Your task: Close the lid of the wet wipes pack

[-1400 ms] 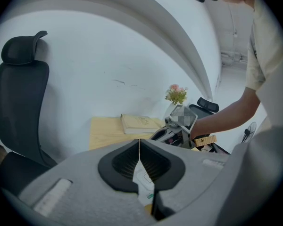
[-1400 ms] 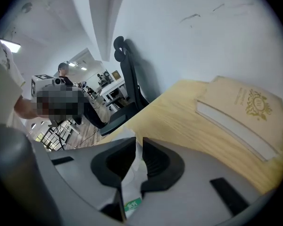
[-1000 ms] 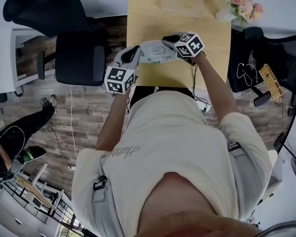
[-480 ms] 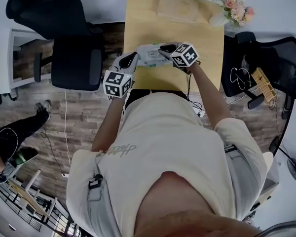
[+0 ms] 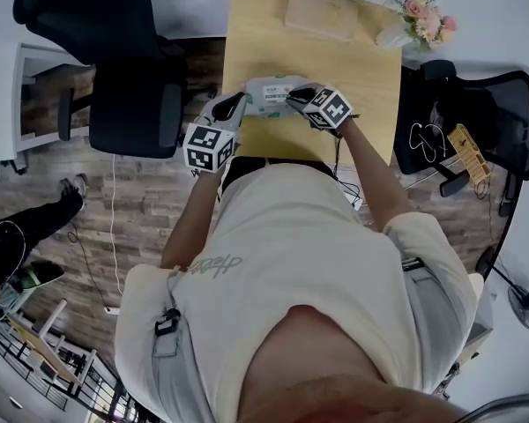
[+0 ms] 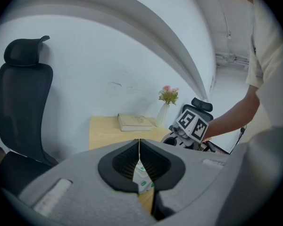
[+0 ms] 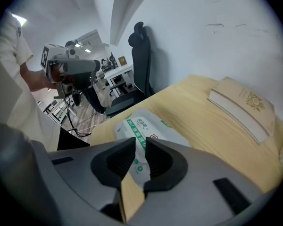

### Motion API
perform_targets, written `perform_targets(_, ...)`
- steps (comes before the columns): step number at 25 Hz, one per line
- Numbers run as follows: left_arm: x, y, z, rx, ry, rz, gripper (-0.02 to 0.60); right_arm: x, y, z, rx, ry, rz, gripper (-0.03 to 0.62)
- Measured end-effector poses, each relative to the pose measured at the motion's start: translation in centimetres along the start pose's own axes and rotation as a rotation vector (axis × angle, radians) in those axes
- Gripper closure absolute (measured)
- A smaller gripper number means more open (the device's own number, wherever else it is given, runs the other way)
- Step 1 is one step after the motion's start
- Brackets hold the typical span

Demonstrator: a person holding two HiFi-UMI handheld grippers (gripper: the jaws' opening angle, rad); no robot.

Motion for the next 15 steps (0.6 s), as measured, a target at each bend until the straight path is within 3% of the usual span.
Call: perform_targets(15, -0.4, -0.1, -0.9, -0.016, -0.023, -0.001, 0.565, 0.4, 1.9, -1.4, -0.063, 0.095, -0.044, 0.549)
Point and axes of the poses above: the fingertips, and each gripper's own axes: y forward along the fingers, x to its right, z out of its top, the point moved 9 cm from there along -y, backward along the fingers, and after that the axes turned 3 degrees about -y, right-handed, at the moved point
